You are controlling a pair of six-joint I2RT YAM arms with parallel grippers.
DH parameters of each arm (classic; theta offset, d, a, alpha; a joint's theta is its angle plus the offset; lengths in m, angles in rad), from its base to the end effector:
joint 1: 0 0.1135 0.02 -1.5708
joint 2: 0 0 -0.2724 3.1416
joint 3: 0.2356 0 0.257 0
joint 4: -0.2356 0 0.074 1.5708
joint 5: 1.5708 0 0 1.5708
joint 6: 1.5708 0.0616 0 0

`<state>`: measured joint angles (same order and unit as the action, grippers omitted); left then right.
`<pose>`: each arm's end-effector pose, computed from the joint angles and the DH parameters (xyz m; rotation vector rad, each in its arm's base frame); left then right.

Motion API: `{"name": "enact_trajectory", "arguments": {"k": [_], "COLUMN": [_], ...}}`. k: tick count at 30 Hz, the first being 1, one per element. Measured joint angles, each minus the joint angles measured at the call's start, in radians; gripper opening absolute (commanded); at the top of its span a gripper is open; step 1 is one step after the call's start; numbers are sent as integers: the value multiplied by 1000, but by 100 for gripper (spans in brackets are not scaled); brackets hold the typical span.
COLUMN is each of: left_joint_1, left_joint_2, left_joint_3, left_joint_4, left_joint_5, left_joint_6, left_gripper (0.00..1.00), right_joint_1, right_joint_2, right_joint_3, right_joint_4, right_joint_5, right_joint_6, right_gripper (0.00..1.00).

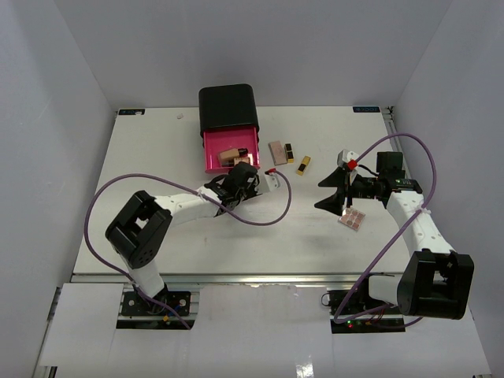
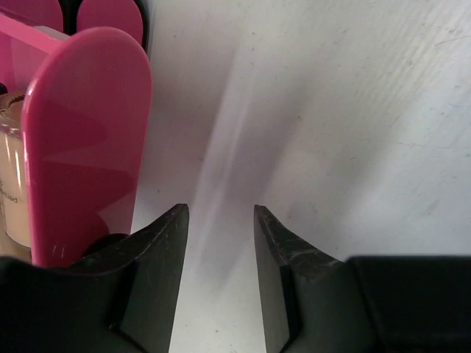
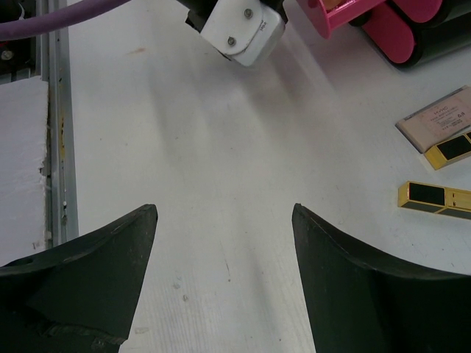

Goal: Organize the makeup

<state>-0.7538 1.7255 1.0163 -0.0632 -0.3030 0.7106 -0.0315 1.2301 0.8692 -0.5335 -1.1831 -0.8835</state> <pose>0.2939 -0.2506 0.1728 1.4386 1.8237 0.3327 0.2465 0.0493 0.2623 -1.2008 1.5535 0.8549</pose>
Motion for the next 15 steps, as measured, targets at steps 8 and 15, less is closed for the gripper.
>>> {"name": "enact_trajectory", "arguments": {"k": [8,15], "left_joint_1": [60,102], "left_joint_2": [36,60], "left_joint_3": [93,199], "left_joint_4": [-44,-29], "left_joint_5": [3,3], "left_joint_6": [57,78], "left_gripper": [59,62], "right_joint_1": [0,0], "right_joint_2": [2,2], "right_joint_3": [0,0], "right_joint_4": [0,0], "right_joint_5": [2,2], "right_joint_6": [0,0], "right_gripper": [81,81]}}
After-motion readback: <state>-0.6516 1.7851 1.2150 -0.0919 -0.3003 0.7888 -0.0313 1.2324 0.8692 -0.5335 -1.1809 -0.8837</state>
